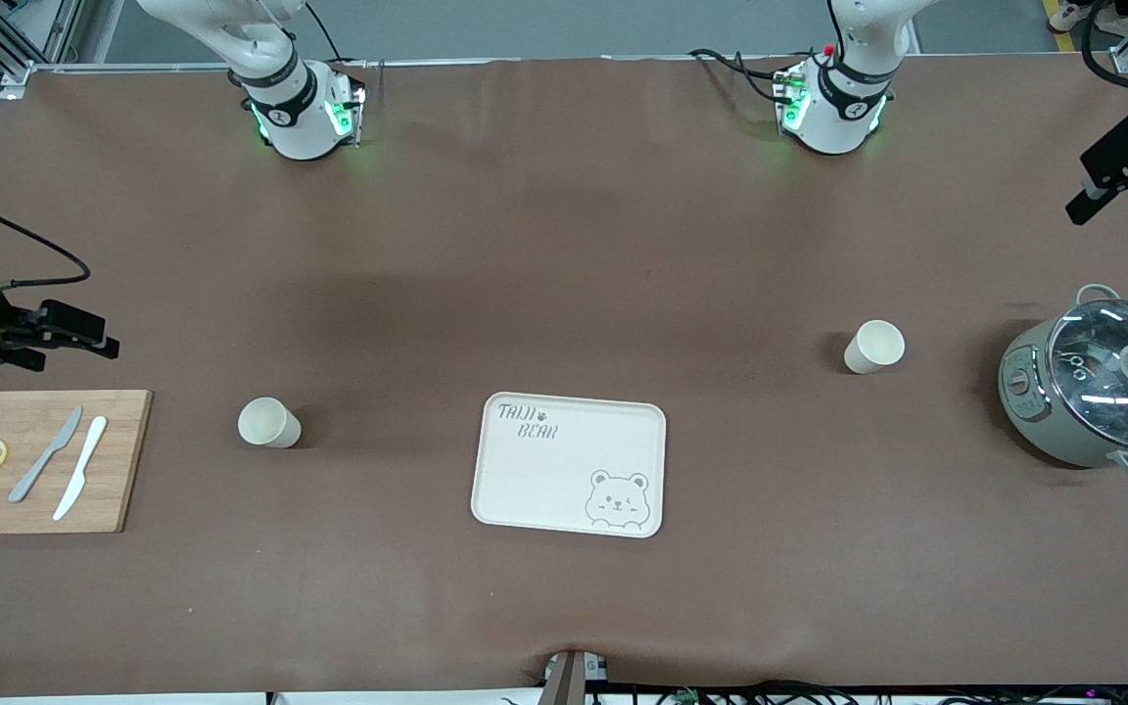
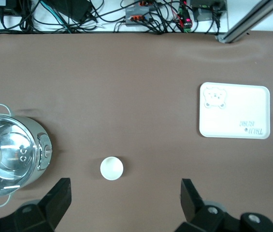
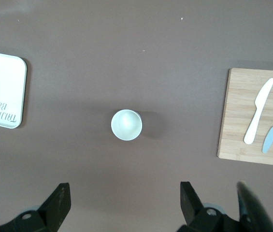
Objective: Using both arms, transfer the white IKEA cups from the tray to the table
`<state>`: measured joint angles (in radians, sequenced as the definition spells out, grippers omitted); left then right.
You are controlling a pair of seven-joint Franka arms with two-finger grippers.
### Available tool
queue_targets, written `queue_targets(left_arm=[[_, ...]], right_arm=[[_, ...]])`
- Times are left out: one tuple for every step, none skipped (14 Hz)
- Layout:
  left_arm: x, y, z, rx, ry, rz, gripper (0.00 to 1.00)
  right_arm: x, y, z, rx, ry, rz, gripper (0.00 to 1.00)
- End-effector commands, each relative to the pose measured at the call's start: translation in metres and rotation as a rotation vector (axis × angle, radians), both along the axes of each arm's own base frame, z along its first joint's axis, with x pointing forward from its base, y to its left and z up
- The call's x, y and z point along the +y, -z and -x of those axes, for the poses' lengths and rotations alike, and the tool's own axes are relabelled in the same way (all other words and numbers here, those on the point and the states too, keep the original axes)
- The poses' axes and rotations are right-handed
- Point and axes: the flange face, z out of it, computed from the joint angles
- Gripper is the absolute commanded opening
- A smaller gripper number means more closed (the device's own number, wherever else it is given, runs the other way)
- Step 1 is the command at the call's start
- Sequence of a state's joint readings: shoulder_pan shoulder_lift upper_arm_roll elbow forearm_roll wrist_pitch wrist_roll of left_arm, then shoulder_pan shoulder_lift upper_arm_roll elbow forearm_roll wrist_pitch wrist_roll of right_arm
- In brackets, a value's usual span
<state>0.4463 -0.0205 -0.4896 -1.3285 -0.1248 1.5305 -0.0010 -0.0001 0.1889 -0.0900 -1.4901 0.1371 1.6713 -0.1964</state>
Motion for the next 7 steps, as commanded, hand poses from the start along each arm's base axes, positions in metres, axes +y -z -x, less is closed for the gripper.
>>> queue_targets(left_arm=[[-0.026,-0.014,0.010,0.012,0.041,-0.039,1.00],[-0.029,-0.013,0.011,0.021,0.049,-0.046,1.00],[-0.027,-0.013,0.010,0.021,0.048,-0.044,1.00],[-0.028,-0.007,0.005,0.030,0.057,-0.045,1.00],[-0.030,-0.004,0.001,0.031,0.062,-0.046,1.00],[-0.031,-0.004,0.000,0.025,0.062,-0.045,1.00],[-0.031,-0.004,-0.001,0.022,0.060,-0.044,1.00]], right_arm=[[0.014,-0.029,0.048,-0.017,0.026,0.050,1.00],[0.013,-0.039,0.065,-0.026,0.024,0.059,1.00],[0.013,-0.050,0.083,-0.033,0.025,0.057,1.00],[0.006,-0.059,0.101,-0.034,0.032,0.067,1.00],[0.003,-0.069,0.115,-0.042,0.033,0.083,1.00],[-0.002,-0.070,0.122,-0.038,0.038,0.095,1.00],[-0.006,-0.071,0.123,-0.039,0.048,0.095,1.00]])
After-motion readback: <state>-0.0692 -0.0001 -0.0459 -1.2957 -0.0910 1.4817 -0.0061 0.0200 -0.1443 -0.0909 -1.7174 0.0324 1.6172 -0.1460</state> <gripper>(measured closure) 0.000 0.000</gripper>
